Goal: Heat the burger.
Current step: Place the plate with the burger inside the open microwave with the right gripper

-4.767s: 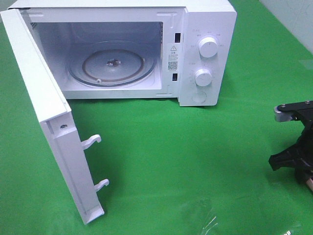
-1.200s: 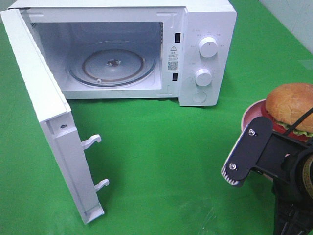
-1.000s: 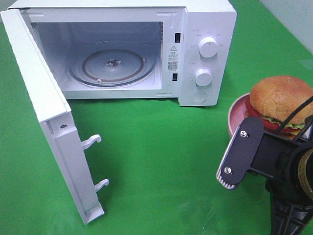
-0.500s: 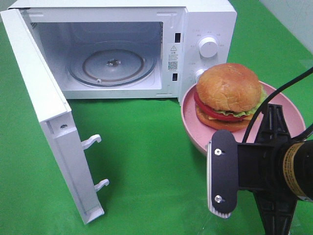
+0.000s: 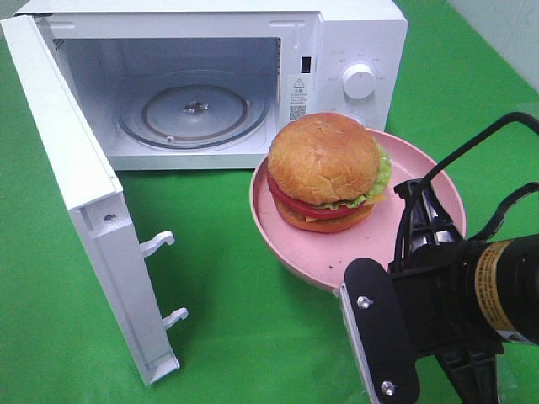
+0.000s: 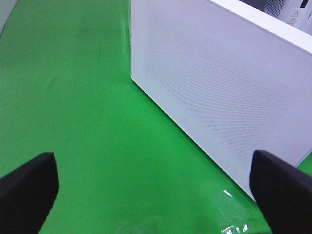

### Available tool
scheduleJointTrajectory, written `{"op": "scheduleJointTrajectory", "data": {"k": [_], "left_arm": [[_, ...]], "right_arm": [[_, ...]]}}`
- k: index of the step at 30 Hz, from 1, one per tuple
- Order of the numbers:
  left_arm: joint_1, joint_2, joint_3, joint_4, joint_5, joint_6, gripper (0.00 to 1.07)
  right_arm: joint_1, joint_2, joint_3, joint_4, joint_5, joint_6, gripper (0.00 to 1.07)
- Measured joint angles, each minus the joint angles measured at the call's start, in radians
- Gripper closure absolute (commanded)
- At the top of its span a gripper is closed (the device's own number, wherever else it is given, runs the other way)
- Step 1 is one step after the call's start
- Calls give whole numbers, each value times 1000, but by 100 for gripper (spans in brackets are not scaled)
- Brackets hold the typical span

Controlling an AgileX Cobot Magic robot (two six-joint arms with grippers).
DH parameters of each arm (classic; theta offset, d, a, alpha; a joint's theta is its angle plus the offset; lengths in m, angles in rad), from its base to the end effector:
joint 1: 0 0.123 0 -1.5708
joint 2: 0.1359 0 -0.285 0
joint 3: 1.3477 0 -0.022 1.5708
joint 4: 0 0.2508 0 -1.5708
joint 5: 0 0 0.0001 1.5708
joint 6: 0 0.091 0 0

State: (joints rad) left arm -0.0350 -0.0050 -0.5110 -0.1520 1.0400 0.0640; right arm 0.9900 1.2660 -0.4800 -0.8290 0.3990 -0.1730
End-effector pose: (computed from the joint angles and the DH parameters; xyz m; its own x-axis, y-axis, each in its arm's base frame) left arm -0.0070 -0.0117 0.2827 -0.4202 0.0014 -0.9074 0.1476 0.9868 -0.0668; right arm 0.1354 0.1587 0.1872 0.3243 -0.9375 -0.1262 -0.7809 -0.1900 -0.5951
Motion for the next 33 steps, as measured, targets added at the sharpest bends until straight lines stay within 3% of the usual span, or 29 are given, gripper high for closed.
{"op": "scheduleJointTrajectory", "data": {"k": [4, 7, 11, 14, 16, 21, 23, 33], "left_arm": [[0, 0, 0, 0, 0, 0, 6], [0, 0, 0, 0, 0, 0, 6], [0, 0, 0, 0, 0, 0, 6], [0, 0, 0, 0, 0, 0, 6], [0, 0, 0, 0, 0, 0, 6], [0, 0, 0, 0, 0, 0, 6], [0, 0, 0, 0, 0, 0, 6], [0, 0, 0, 0, 0, 0, 6]], "right_arm": [[-73, 0, 0, 123, -17, -248, 107], [-85, 0, 0, 145, -21, -299, 107], [-164, 0, 2, 305, -40, -589, 107], [-175, 0, 2, 326, -41, -639, 107], [-221, 0, 2, 428, -62, -807, 107], [-247, 1, 2, 512, -73, -915, 107], [-282, 1, -9, 609, -71, -1044, 107], [-324, 5, -42, 662, -78, -1105, 107]]}}
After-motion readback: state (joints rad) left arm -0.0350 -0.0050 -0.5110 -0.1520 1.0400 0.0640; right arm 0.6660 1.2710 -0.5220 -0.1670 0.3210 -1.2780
